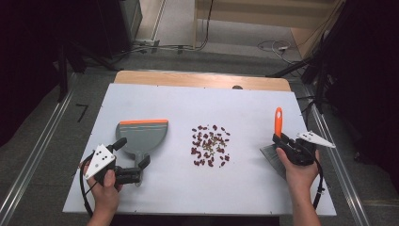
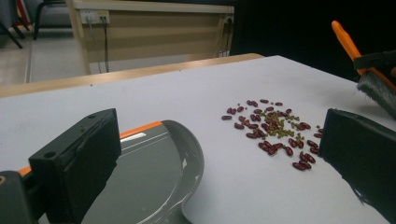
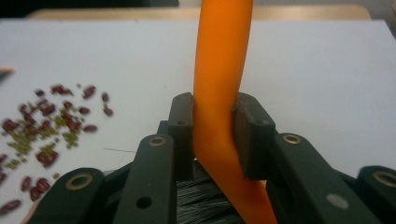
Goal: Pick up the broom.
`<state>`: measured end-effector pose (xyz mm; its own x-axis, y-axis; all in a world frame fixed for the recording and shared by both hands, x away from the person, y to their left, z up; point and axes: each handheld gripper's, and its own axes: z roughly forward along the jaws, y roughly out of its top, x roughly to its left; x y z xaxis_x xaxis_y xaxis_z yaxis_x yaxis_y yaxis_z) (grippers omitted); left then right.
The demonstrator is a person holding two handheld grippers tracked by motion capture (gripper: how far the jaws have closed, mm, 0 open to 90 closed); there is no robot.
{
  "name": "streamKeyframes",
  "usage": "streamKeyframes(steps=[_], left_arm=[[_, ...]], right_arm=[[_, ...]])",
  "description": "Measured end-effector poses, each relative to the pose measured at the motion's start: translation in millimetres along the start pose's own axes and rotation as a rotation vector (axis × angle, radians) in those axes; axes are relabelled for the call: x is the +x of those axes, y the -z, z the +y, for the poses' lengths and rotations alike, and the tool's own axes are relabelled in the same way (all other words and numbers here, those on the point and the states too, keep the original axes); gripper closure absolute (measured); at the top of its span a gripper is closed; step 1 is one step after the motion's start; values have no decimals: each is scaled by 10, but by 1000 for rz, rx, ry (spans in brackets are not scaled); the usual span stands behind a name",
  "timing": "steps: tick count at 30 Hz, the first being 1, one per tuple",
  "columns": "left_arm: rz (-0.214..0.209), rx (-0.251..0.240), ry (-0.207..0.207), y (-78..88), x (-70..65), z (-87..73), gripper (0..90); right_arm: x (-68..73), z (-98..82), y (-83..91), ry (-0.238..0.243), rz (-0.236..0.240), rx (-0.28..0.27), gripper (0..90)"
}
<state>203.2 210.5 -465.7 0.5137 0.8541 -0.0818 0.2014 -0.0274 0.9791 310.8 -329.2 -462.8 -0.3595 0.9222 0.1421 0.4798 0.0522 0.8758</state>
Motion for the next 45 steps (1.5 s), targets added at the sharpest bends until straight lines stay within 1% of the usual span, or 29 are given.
streamKeyframes(steps=[1, 2, 3, 4, 5, 6, 9, 10, 12, 13, 14, 16, 17, 22, 26, 29, 30, 31, 32, 33, 34, 36, 37, 38, 39, 42, 43, 45], left_arm=[[-2, -4, 1, 2, -7, 9, 0], [-2, -4, 1, 2, -7, 9, 0], [-3, -7, -1, 6, -13, 19, 0], [-4, -8, -3, 11, -20, 30, 0], [-6, -12, -4, 13, -28, 39, 0], [-10, -13, -8, 9, -42, 53, 0], [-15, -14, -6, -5, -58, 59, 0], [-15, -12, -8, -11, -64, 64, 0], [-19, -14, -9, -22, -80, 80, 0], [-22, -14, -10, -24, -87, 91, 0], [-24, -18, -9, -29, -95, 101, 0], [-27, -19, -11, -35, -114, 123, 0], [-31, -21, -10, -40, -123, 133, 0], [-44, -26, -7, -93, -167, 183, 0], [-57, -31, -14, -145, -199, 229, 0], [-78, -40, -4, -180, -216, 261, 0], [-84, -45, -1, -194, -226, 272, 0], [-88, -48, -2, -208, -236, 283, 0], [-92, -48, -2, -224, -246, 296, 0], [-97, -48, -3, -242, -260, 308, 0], [-101, -50, -7, -260, -273, 323, 0], [-109, -51, -10, -303, -300, 350, 0], [-115, -53, -6, -328, -315, 363, 0], [-120, -54, -6, -351, -330, 375, 0], [-125, -54, -5, -375, -346, 387, 0], [-138, -61, -4, -450, -400, 421, 0], [-141, -64, -4, -473, -413, 430, 0], [-147, -67, -1, -513, -433, 443, 0]], right_arm=[[-11, -1, 24, -10, -3, -23, 691], [-11, -1, 24, -10, -3, -23, 691], [-35, 1, 69, -26, -3, -62, 692], [-43, 2, 93, -26, 4, -88, 692], [-43, 2, 93, -26, 4, -88, 692], [-44, 18, 137, -25, 13, -125, 693], [-14, 58, 199, -29, 3, -173, 694], [-14, 58, 199, -29, 3, -173, 694], [30, 107, 240, -25, 10, -200, 695], [30, 107, 240, -25, 10, -200, 695], [61, 138, 262, -24, 21, -212, 695], [90, 171, 282, -23, 22, -228, 695], [90, 171, 282, -23, 22, -228, 695], [216, 274, 345, -9, 48, -259, 695], [318, 348, 378, 2, 75, -282, 695], [373, 382, 387, 4, 86, -290, 695], [404, 398, 389, 8, 93, -292, 695], [469, 427, 387, 18, 99, -296, 695], [469, 427, 387, 18, 99, -296, 695], [505, 441, 385, 22, 108, -294, 695], [571, 471, 375, 25, 119, -295, 695], [640, 502, 359, 25, 134, -292, 695], [640, 502, 359, 25, 134, -292, 695], [705, 532, 335, 32, 147, -296, 695], [705, 532, 335, 32, 147, -296, 695], [789, 566, 291, 31, 165, -305, 696], [838, 581, 255, 22, 186, -309, 696], [861, 580, 239, 17, 192, -309, 696]])
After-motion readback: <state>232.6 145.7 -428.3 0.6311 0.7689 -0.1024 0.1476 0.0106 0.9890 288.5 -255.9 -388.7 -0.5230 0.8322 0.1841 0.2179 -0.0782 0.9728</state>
